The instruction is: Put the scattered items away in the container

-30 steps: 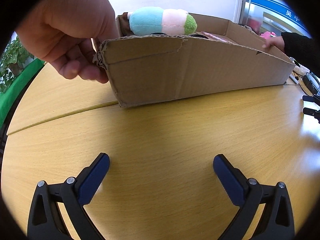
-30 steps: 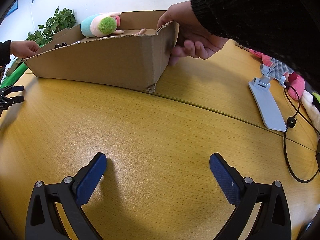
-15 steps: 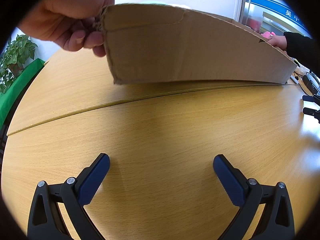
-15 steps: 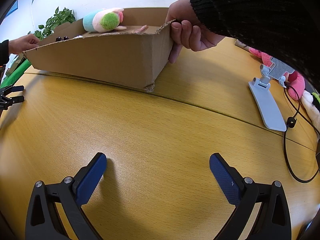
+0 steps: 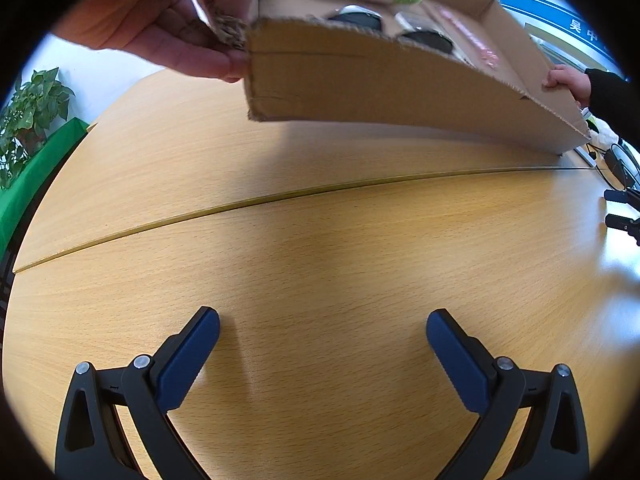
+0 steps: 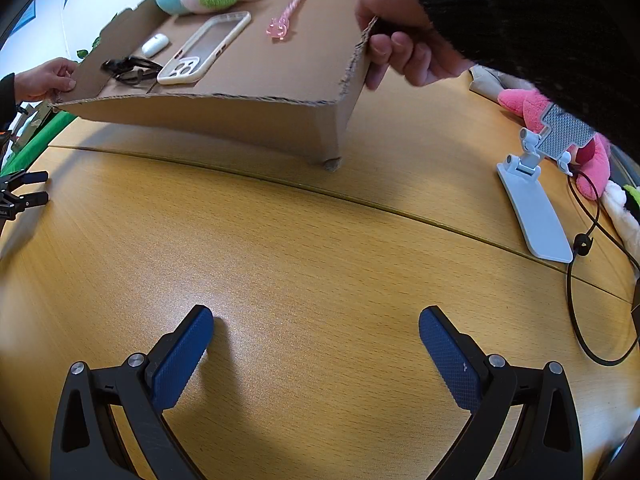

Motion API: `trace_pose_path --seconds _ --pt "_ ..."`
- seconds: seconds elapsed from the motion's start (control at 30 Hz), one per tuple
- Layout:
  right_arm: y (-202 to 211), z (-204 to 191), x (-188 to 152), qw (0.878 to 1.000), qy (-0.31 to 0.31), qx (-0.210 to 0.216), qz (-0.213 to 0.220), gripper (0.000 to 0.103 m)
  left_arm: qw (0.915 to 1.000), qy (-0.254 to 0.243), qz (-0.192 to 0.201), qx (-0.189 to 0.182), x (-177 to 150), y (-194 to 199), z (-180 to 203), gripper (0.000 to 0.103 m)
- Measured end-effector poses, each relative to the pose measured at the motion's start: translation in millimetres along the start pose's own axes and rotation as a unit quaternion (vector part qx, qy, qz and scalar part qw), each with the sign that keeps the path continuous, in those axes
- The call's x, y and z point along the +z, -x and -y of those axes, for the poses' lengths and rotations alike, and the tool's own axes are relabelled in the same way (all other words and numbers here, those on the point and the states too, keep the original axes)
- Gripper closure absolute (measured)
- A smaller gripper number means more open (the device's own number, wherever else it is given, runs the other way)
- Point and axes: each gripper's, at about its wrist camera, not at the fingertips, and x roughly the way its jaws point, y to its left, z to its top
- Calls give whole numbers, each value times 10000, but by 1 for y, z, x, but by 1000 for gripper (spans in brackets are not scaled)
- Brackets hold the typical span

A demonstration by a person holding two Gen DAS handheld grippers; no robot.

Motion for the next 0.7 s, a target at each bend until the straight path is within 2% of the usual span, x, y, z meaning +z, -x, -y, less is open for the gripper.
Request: trace_pose_path --seconds 0.7 --pt "-1 2 0 10000 2 4 3 0 10000 10 12 3 -1 1 3 0"
